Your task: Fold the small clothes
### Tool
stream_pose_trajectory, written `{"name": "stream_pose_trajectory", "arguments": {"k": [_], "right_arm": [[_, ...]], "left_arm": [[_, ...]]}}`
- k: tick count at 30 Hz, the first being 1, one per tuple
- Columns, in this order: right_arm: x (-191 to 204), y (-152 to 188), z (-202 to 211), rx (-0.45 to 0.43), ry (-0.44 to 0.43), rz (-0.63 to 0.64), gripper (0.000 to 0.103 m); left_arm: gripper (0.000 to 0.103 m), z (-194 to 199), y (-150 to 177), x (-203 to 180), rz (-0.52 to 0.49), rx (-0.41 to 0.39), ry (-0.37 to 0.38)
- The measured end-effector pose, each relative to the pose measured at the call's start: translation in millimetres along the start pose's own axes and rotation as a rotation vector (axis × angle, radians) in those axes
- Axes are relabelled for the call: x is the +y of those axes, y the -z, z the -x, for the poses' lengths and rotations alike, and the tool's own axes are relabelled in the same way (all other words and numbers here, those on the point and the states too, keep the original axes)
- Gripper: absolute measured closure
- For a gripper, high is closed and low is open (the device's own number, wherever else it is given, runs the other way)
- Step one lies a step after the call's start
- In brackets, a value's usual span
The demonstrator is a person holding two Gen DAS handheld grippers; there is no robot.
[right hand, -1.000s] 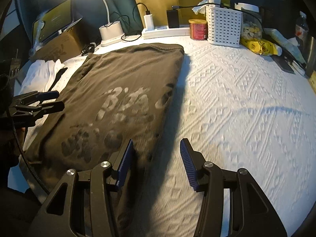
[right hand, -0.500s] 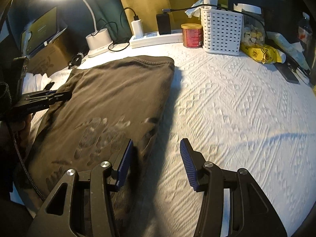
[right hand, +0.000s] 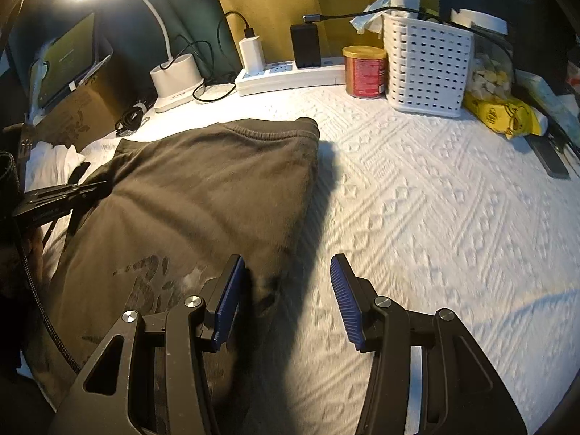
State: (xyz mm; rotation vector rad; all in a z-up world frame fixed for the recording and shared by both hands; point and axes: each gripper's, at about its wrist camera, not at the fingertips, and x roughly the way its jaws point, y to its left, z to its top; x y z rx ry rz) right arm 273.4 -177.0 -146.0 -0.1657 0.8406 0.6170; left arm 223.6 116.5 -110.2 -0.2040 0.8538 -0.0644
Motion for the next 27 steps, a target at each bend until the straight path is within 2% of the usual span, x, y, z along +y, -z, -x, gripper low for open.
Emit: {"name": "stream_pose_trajectory", "arguments": {"k": [1,3,4,5,7,8,10,16,19,24,27], "right_arm": [[0,-2,-2,0.000,-0.001,0.002,0.051],[0,-7,-3,-0.004,-0.003,0.006,0.051],[0,-10,-4,-0.007,-0.005,0.006,0.051],[-1,-13,-4,-0.009,-0.006,0.006,0.051],[-3,-19,-7,-0.011,-0.010,0.002,0.050],[-4,-22,-8,-0.011,-0.012,0.002,0.048],[-6,-29,-12,-0.009,-0.014,0.001,0.028],[-12,-45,-23,-0.017,-0.022,-0.003,0.026],[-16,-52,-31,-0.014,-0.023,-0.003,0.026],[-17,-59,-45,-0.006,-0.037,0.000,0.026],[-17,-61,-54,0.001,-0.049,-0.002,0.026]], "left_arm": [[0.097,1,-1,0,0.002,0.001,-0.004],[0.086,4,-4,0,0.009,-0.001,-0.025],[0.065,6,-6,1,0.017,-0.013,-0.044],[0.039,9,-7,5,0.030,-0.025,-0.051],[0.023,13,-9,12,0.066,-0.057,-0.028],[0.023,14,-10,16,0.078,-0.060,-0.021],[0.023,7,-11,20,0.077,-0.045,-0.036],[0.023,-15,-13,20,0.056,0.010,-0.012],[0.021,-19,-15,13,0.021,0.002,-0.021],[0.021,-24,-18,7,0.024,-0.002,-0.033],[0.021,-26,-18,1,0.007,-0.003,-0.018]]}}
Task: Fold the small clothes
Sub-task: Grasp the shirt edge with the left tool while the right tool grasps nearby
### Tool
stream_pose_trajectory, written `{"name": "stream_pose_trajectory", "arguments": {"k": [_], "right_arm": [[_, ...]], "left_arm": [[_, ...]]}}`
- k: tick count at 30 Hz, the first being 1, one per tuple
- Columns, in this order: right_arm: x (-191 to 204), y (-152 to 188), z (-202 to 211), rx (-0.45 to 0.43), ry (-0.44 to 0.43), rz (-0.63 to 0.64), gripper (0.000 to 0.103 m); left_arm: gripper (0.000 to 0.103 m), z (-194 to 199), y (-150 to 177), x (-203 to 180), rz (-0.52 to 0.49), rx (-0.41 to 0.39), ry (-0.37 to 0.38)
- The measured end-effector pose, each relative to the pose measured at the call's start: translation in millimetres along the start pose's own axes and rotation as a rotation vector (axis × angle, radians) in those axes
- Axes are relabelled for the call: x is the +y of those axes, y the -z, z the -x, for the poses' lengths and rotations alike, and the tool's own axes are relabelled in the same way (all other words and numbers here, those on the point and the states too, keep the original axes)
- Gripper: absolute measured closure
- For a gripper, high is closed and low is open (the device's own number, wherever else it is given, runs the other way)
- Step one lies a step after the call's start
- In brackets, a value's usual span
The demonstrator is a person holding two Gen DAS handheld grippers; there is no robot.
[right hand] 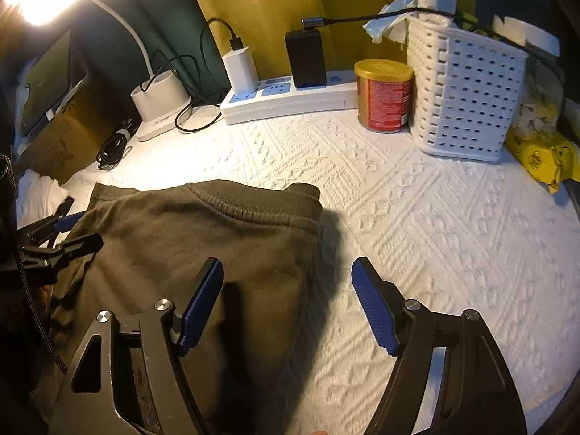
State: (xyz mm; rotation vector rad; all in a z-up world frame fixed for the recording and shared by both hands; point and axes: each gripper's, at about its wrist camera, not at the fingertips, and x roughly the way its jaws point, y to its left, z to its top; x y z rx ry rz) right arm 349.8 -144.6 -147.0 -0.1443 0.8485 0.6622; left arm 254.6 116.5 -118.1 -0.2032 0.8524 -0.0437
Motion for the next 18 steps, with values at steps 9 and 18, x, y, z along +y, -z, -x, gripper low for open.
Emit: {"name": "stream_pose_trajectory", "arguments": {"k": [9,18], "right_arm": [[9,-5,-10,-0.004,-0.013,0.045,0.027],[29,-6,-12,0.004,-0.031,0.121,0.027]], "left_arm": [[0.021,-6,0,-31,-0.069,0.012,0.060],[0.040,-7,-1,-41,-0.101,0.011,0.084]]}}
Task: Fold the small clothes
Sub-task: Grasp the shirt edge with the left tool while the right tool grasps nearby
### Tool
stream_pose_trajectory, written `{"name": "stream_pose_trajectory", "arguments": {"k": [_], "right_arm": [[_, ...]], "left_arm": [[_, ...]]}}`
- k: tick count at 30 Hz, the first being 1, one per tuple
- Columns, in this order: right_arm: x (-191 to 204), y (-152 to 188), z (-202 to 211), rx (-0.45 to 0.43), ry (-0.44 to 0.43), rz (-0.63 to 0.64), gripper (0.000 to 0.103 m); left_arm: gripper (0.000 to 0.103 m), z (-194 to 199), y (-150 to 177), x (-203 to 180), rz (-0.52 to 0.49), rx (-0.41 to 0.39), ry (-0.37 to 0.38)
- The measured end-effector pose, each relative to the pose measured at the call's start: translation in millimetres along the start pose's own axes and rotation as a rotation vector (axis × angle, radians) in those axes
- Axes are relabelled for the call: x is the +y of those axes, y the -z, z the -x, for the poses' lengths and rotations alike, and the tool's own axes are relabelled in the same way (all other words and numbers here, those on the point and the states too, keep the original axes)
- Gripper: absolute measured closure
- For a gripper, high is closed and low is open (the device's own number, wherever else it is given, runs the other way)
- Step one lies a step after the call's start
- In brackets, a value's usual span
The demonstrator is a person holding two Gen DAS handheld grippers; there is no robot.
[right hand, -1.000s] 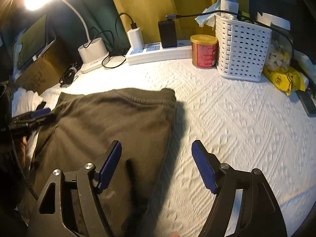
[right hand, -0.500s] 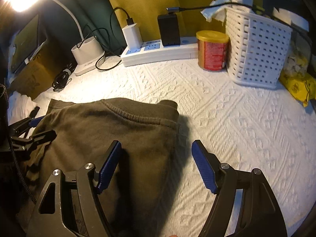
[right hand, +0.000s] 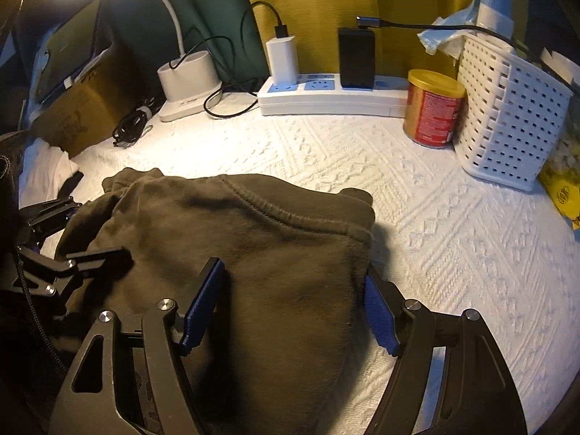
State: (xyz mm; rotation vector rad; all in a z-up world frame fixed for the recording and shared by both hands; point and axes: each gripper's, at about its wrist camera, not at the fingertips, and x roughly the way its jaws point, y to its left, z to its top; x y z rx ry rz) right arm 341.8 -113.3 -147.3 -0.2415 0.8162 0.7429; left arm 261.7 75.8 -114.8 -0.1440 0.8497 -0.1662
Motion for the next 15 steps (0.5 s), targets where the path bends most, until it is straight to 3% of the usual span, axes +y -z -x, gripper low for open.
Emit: {"name": "stream_pose_trajectory", "arguments": {"k": [9,12,15], "right_arm": [[16,-2,-4,0.014,0.000,0.078,0.029],[20,0,-5,0.010,-0.016,0.097,0.042],[22,2,-3,0.006,-0.041,0.112,0.059]], "left_arm": [[0.052,-1,0,-3,-0.024,0.002,-0.028],[0.072,-3,1,-10,-0.054,0.007,-0.010],[0.078,-3,1,-16,-0.078,0.008,-0.017]]}}
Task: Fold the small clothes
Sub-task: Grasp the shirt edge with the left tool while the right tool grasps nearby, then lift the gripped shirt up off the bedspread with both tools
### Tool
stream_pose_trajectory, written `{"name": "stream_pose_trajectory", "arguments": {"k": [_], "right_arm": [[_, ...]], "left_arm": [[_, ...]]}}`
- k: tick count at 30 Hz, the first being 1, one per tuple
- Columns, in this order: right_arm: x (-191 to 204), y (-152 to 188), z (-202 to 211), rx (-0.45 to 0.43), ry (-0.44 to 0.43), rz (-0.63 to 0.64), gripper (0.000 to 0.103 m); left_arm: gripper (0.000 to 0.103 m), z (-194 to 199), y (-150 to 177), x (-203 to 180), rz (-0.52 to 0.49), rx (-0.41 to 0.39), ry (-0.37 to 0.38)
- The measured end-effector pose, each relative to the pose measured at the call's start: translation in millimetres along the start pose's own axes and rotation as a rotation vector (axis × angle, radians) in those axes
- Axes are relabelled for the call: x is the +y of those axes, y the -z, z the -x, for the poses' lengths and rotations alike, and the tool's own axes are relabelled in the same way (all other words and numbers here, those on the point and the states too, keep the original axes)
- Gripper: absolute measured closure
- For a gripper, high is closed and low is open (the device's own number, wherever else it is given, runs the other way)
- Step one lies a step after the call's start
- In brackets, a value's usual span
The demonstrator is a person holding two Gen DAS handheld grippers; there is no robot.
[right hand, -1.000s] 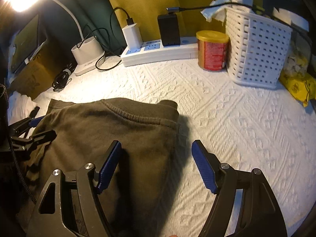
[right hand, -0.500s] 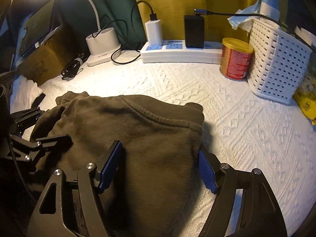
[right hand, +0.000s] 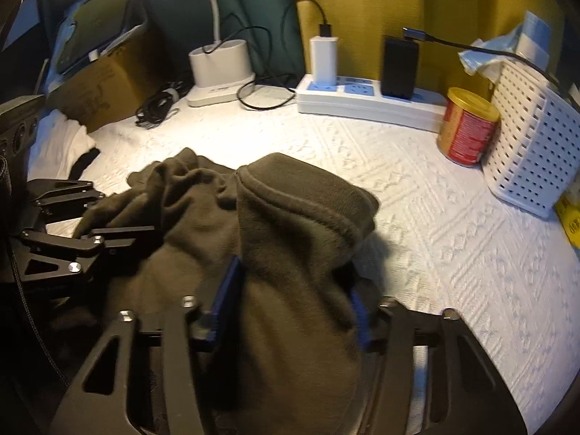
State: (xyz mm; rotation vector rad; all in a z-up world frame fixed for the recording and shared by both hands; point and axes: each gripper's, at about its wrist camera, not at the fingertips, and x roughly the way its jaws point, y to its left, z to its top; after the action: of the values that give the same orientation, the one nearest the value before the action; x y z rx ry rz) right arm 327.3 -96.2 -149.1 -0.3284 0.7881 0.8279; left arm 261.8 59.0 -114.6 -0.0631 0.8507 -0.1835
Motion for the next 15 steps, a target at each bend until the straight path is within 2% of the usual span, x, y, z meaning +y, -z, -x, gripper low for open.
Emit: {"name": "stream_pose_trajectory", "arguments": {"k": [3,4,7,15], "right_arm": [[5,1,1,-0.004,-0.028,0.004,0.076],[7,2,2,-0.007,-0.032,0.005,0.078],[10,3,3,-0.011,-0.027,0.010,0.081],[15,10,13,-0.028,-0.031,-0.005,0.083]], "left_arm": [[0.080,1,0,0,0.008,0.000,0.002],[0.081,2,1,-1,0.009,-0.001,-0.001],[0.081,5,2,-5,0.004,-0.009,-0.010],[0.082,19,6,-15,0.035,-0.041,0.023]]}}
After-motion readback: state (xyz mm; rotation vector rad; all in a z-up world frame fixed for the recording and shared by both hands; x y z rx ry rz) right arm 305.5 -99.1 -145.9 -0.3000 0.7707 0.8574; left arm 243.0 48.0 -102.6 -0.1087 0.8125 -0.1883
